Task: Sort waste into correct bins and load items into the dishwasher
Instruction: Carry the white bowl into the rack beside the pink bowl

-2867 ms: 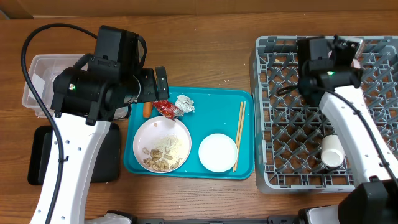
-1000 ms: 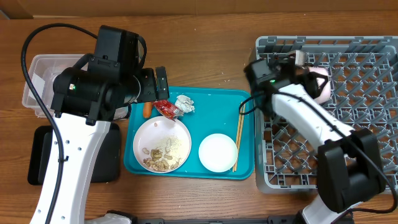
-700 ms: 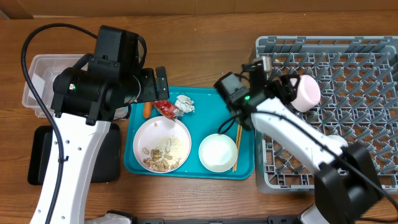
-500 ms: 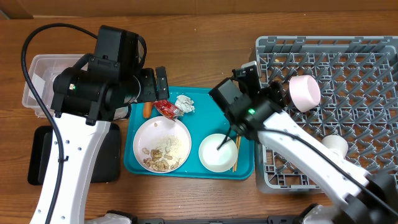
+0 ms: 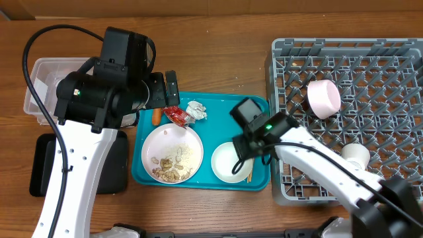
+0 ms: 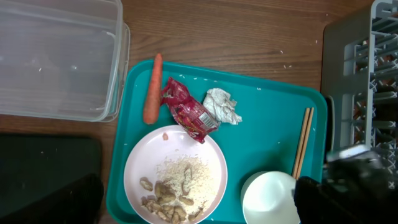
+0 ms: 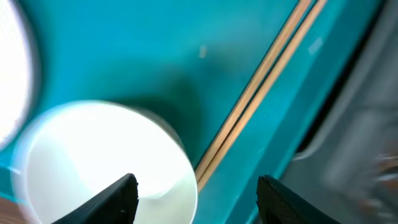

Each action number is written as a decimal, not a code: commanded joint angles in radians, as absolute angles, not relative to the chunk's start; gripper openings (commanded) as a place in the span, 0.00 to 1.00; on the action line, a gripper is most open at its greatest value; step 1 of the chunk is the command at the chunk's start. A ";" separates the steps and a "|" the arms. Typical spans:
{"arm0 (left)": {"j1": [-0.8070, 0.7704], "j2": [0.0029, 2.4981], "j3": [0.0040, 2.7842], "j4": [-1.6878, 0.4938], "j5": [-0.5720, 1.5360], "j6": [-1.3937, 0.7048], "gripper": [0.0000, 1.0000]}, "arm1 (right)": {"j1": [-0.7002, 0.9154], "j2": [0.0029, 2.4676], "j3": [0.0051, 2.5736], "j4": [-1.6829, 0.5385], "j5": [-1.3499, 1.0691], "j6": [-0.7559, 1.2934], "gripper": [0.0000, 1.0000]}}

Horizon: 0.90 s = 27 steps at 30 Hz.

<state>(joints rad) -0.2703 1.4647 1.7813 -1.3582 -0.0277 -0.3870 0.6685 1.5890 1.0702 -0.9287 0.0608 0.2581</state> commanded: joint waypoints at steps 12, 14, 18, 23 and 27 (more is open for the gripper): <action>-0.268 1.472 1.796 -1.357 -0.036 -0.397 1.00 | 0.668 1.638 1.018 -0.876 -0.056 0.209 0.04; -0.268 1.472 1.796 -1.357 -0.036 -0.397 1.00 | 0.668 1.627 1.054 -0.898 -0.027 0.210 0.04; -0.268 1.472 1.796 -1.357 -0.036 -0.397 1.00 | 0.668 1.579 1.171 -0.929 0.065 0.213 0.04; -0.268 1.472 1.796 -1.357 -0.036 -0.397 1.00 | 0.660 1.515 1.330 -0.953 0.294 0.225 0.04; -0.268 1.472 1.796 -1.357 -0.036 -0.397 1.00 | 0.628 1.487 1.370 -0.964 0.712 0.335 0.04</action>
